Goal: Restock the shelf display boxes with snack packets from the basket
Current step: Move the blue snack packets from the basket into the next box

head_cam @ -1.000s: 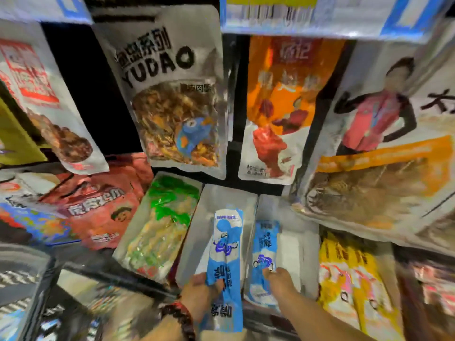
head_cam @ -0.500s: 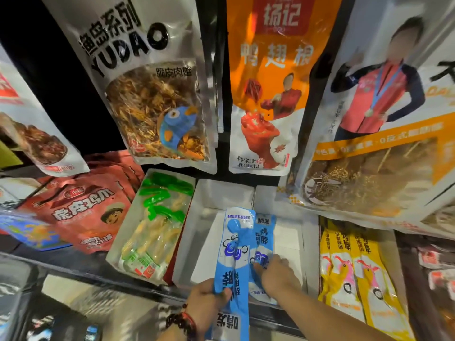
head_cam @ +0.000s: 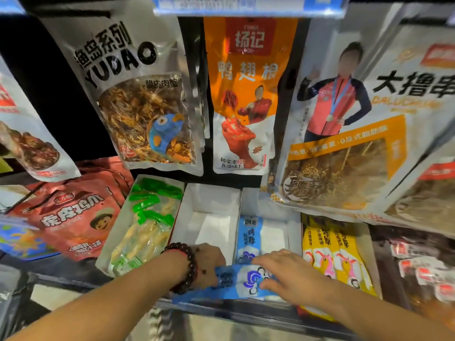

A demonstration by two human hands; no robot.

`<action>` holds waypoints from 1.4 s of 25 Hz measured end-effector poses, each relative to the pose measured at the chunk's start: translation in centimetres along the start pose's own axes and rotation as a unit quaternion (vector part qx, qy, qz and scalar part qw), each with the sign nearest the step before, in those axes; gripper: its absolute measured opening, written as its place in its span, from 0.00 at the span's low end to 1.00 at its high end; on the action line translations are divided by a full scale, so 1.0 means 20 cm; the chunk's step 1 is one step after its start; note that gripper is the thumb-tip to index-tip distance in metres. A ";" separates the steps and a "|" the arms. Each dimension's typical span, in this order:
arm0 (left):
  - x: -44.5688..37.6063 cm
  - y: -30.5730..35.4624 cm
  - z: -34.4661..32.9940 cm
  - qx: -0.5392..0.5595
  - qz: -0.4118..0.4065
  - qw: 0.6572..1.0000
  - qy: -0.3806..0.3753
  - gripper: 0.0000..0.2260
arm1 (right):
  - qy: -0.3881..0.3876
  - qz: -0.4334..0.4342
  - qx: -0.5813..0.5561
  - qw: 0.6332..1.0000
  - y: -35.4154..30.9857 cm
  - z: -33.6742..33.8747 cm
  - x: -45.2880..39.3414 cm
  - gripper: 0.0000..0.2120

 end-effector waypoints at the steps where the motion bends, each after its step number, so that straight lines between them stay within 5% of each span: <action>1: -0.32 -0.36 -0.29 0.076 0.090 0.993 0.007 0.18 | 0.012 -0.030 -0.035 0.999 0.02 0.00 0.05 0.24; 3: -0.70 -0.68 -0.43 0.225 0.095 0.968 0.051 0.33 | 0.020 -0.072 -0.104 0.992 0.06 -0.06 0.16 0.24; 6: -0.26 -0.15 0.20 0.281 0.110 0.946 0.119 0.18 | 0.125 -0.183 -0.184 0.958 0.19 -0.07 0.28 0.19; 7: -0.10 0.11 0.42 0.293 0.059 0.944 0.142 0.18 | 0.188 -0.249 -0.220 0.924 0.27 -0.05 0.32 0.19; 8: -0.08 0.09 0.45 0.317 0.106 0.928 0.167 0.19 | 0.244 -0.315 -0.247 0.883 0.35 -0.04 0.35 0.18; 10: -0.11 0.06 0.30 0.377 0.147 0.903 0.142 0.24 | 0.299 -0.423 -0.250 0.818 0.46 -0.08 0.36 0.14; 13: -0.12 0.10 0.00 0.328 0.167 0.923 0.111 0.26 | 0.296 -0.502 -0.233 0.779 0.50 -0.21 0.25 0.15; 16: -0.10 0.15 -0.15 0.361 0.190 0.906 0.118 0.27 | 0.280 -0.556 -0.236 0.746 0.53 -0.31 0.19 0.15; 21: -0.10 0.11 -0.31 0.393 0.240 0.878 0.130 0.25 | 0.234 -0.557 -0.147 0.783 0.57 -0.36 0.13 0.13; 27: -0.09 0.20 -0.26 0.242 0.158 0.942 0.170 0.08 | 0.101 -0.504 -0.020 0.858 0.56 -0.50 0.07 0.22; 32: -0.07 0.23 -0.23 0.189 0.134 0.957 0.173 0.08 | 0.017 -0.268 0.188 0.945 0.44 -0.53 -0.03 0.31; 35: -0.06 0.24 -0.23 0.173 0.128 0.962 0.166 0.07 | -0.107 -0.188 0.317 0.924 0.46 -0.55 -0.03 0.30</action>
Point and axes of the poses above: each hand's wrist, its own x-axis away from the middle knuckle, its own z-axis out of the back of the hand, y = z × x, the point moved 10 cm from there along -x, towards the middle knuckle, and after that the axes turned 15 degrees about y, right-handed, at the moved point
